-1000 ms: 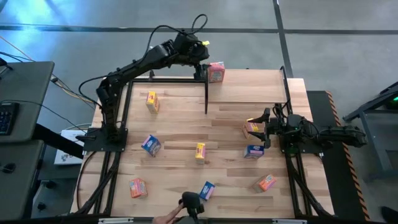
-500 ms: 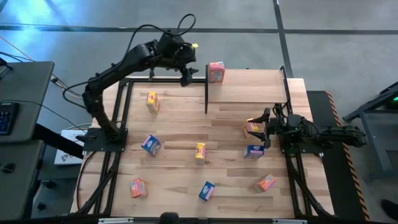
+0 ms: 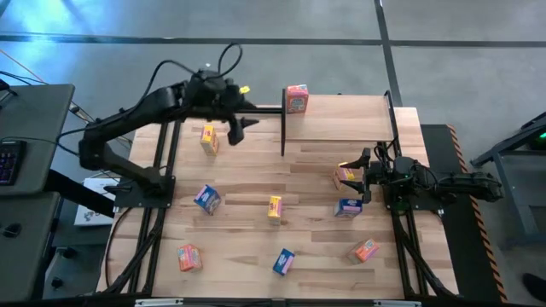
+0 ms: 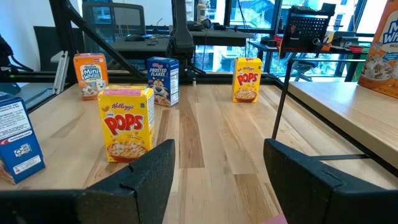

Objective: Stack cereal on shelf
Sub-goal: Put the middle yellow cereal box on the shelf

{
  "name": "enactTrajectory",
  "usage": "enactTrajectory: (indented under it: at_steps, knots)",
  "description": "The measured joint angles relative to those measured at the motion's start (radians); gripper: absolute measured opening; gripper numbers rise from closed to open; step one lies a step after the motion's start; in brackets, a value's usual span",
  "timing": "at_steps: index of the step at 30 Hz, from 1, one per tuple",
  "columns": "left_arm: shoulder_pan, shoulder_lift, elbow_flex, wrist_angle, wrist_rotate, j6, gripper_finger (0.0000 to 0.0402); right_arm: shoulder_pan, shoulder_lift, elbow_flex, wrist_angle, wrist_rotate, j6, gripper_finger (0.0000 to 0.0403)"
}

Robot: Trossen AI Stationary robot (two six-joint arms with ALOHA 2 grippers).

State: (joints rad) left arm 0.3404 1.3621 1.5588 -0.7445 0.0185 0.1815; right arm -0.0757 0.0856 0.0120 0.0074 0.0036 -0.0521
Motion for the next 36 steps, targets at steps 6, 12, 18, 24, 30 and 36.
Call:
enactTrajectory:
  at_steps: [6,12,18,24,30,36]
  knots:
    - [-0.057,-0.101,-0.153,0.072,-0.004,-0.058,0.0211,0.0,0.0,0.0,0.0,0.0,0.0,0.0239]
    - [-0.096,-0.174,-0.306,0.198,-0.009,-0.101,0.0211,0.0,0.0,0.0,0.0,0.0,0.0,0.0239]
    - [-0.124,-0.221,-0.454,0.347,-0.009,-0.15,0.0211,0.0,0.0,0.0,0.0,0.0,0.0,0.0239]
    - [-0.148,-0.23,-0.552,0.453,-0.013,-0.213,0.0211,0.0,0.0,0.0,0.0,0.0,0.0,0.0239]
    - [-0.198,-0.229,-0.584,0.488,-0.034,-0.263,0.0211,0.0,0.0,0.0,0.0,0.0,0.0,0.0239]
    - [-0.278,-0.229,-0.584,0.519,-0.12,-0.276,0.0211,0.0,0.0,0.0,0.0,0.0,0.0,0.0239]
